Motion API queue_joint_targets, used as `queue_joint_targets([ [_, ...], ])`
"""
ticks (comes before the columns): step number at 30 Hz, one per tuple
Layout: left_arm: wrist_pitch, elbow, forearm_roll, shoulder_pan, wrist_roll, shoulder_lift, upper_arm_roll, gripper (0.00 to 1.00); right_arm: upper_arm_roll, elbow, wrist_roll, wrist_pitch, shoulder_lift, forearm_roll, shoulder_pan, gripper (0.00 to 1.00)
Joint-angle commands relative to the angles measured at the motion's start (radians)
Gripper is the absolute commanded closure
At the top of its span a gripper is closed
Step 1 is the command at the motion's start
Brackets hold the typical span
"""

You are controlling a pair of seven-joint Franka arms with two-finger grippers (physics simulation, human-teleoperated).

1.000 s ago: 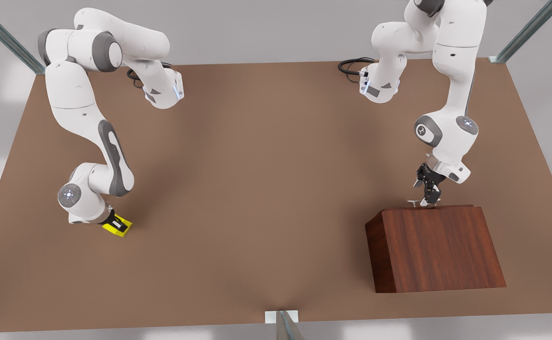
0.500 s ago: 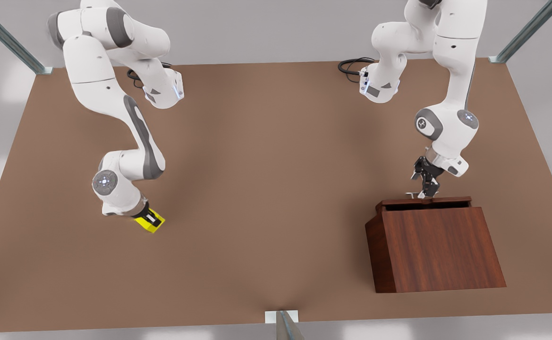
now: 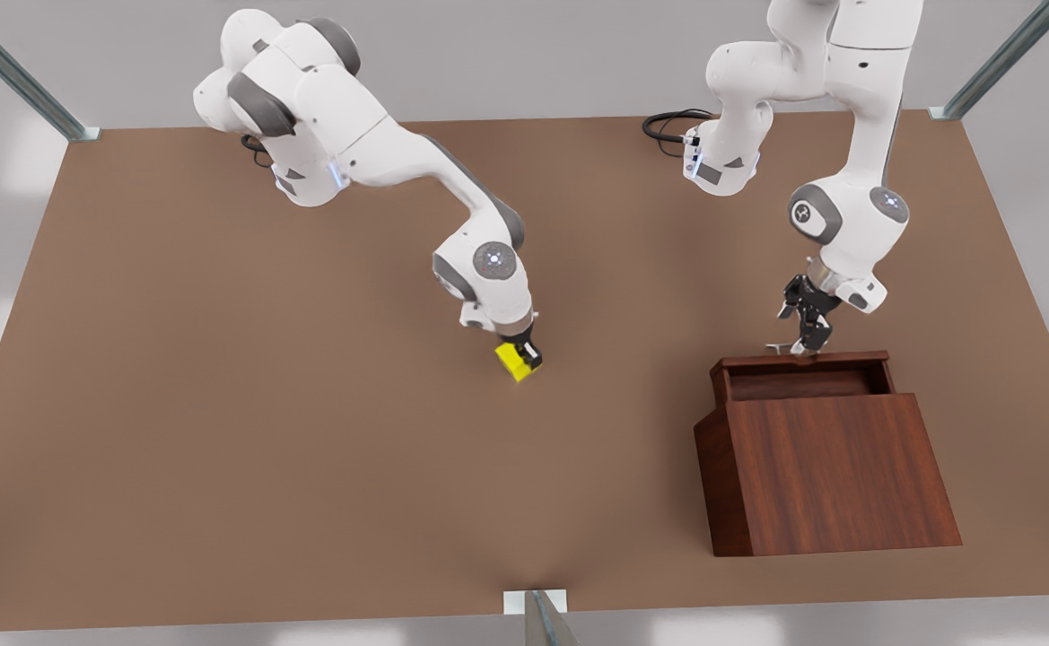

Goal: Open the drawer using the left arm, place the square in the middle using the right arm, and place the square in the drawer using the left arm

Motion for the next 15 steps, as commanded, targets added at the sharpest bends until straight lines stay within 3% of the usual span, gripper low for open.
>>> queue_joint_targets([
  [1,-0.002,0.0,0.0,0.01,0.0,-0.003,0.003,0.0,0.0,-0.001,-0.004,-0.001,-0.001,-0.009,0.002,0.3],
  [5,-0.016,-0.055,0.0,0.01,-0.006,-0.067,0.008,0.0,0.046,-0.037,-0.065,0.011,0.001,-0.104,0.025,0.29],
  [7,-0.016,-0.069,0.0,0.01,-0.008,-0.075,0.008,0.0,0.057,-0.035,-0.062,0.011,0.001,-0.103,0.034,0.23],
  [8,-0.016,-0.072,0.0,0.01,-0.008,-0.076,0.008,0.0,0.057,-0.034,-0.05,0.012,0.002,-0.1,0.034,0.03],
  [15,-0.033,-0.114,0.0,0.01,-0.018,-0.127,0.008,0.0,0.057,-0.032,0.099,0.048,-0.004,-0.089,0.039,0.0],
])
